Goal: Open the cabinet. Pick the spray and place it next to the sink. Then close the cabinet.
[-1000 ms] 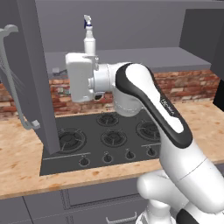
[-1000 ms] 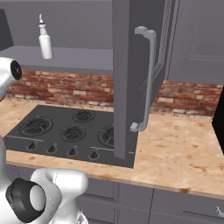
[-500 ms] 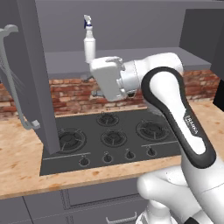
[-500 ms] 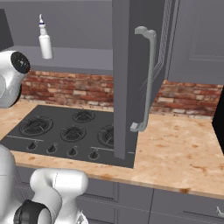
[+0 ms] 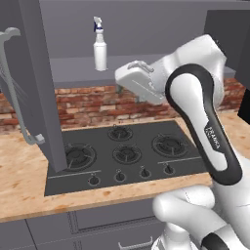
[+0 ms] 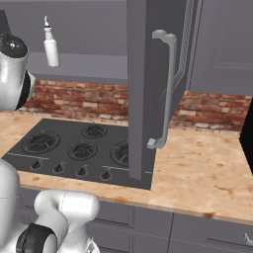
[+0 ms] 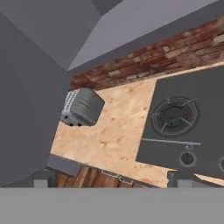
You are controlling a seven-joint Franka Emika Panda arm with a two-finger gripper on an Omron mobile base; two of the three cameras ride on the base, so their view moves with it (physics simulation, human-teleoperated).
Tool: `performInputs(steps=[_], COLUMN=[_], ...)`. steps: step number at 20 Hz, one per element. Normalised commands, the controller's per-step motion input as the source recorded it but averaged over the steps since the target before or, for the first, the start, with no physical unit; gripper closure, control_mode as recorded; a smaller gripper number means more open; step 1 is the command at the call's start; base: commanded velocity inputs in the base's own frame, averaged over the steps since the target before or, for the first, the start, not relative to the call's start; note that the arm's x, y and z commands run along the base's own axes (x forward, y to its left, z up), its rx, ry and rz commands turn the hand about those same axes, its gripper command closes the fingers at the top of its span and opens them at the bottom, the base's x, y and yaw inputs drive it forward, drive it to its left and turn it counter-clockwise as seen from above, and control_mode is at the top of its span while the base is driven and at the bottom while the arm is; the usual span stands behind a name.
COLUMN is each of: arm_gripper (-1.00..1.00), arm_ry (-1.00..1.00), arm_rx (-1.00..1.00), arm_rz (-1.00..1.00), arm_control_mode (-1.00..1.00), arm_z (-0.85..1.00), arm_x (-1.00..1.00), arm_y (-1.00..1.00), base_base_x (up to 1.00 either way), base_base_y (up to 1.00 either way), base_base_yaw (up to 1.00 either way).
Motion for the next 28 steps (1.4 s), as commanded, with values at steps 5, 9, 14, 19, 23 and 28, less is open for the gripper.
performInputs(steps=[5,9,14,19,23,28], arm_gripper=[-1.0,-1.0,-1.0,-1.0,-1.0,-1.0], arm_ry=[-0.01,-0.17,-0.19,-0.23,-0.21,-0.05], arm_rx=[-0.32,-0.27,-0.09,0.0,0.0,-0.03], arm_rz=[-0.24,-0.19,-0.06,0.0,0.0,0.0], arm_control_mode=[-1.0,-1.0,-1.0,-1.0,-1.0,-1.0], arm_z=[-0.21,0.0,0.03,0.02,0.02,0.31], arm_x=[0.61,0.4,0.09,0.0,0.1,0.17], arm_y=[-0.51,-0.15,0.04,0.15,0.0,0.0], base_base_x=[0.0,0.0,0.0,0.0,0.0,0.0], base_base_y=[0.0,0.0,0.0,0.0,0.0,0.0], base_base_yaw=[0.0,0.0,0.0,0.0,0.0,0.0])
